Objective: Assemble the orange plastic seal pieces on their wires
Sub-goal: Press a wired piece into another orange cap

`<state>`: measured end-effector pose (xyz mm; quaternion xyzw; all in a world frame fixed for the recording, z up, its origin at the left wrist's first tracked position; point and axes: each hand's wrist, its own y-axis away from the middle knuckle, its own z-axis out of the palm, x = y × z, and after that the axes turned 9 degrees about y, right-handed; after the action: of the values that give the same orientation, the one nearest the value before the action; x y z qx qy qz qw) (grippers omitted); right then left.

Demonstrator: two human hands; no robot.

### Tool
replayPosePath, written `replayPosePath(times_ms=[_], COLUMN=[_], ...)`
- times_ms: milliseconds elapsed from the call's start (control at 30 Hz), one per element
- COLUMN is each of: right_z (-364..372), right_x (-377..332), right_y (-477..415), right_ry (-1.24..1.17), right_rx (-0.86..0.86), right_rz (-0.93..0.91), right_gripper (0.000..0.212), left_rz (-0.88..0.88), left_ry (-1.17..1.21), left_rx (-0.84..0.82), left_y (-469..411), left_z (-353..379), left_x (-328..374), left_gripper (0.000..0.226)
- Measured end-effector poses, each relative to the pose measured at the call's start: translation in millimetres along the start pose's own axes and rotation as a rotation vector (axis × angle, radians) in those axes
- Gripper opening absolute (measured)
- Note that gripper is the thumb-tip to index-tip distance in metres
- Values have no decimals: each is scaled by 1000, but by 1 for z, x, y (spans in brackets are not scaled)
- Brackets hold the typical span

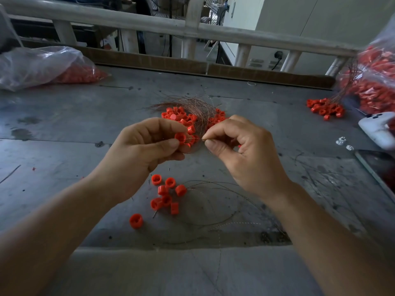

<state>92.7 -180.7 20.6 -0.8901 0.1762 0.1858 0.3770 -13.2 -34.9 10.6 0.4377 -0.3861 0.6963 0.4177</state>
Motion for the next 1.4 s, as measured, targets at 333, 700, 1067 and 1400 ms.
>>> replayPosePath(times_ms=[333,700,1067,1400], right_z=[-2,-1,-4,-5], right_x=[-3,-4,-5,-7], right_y=[-1,0,0,0], right_ry=[-209,-136,-136,-149], right_rx=[-71,-176,-186,-191], right_rz=[75,83,114,123], right_gripper=[19,20,30,29], left_rz=[59,53,41,53], left_ry=[-82,-72,-49,-51], left_rx=[-51,-66,-80,-65], left_y=[1,2,2,3], left_z=[2,0,1,-1], left_x=[0,0,1,1], left_gripper=[22,32,35,31])
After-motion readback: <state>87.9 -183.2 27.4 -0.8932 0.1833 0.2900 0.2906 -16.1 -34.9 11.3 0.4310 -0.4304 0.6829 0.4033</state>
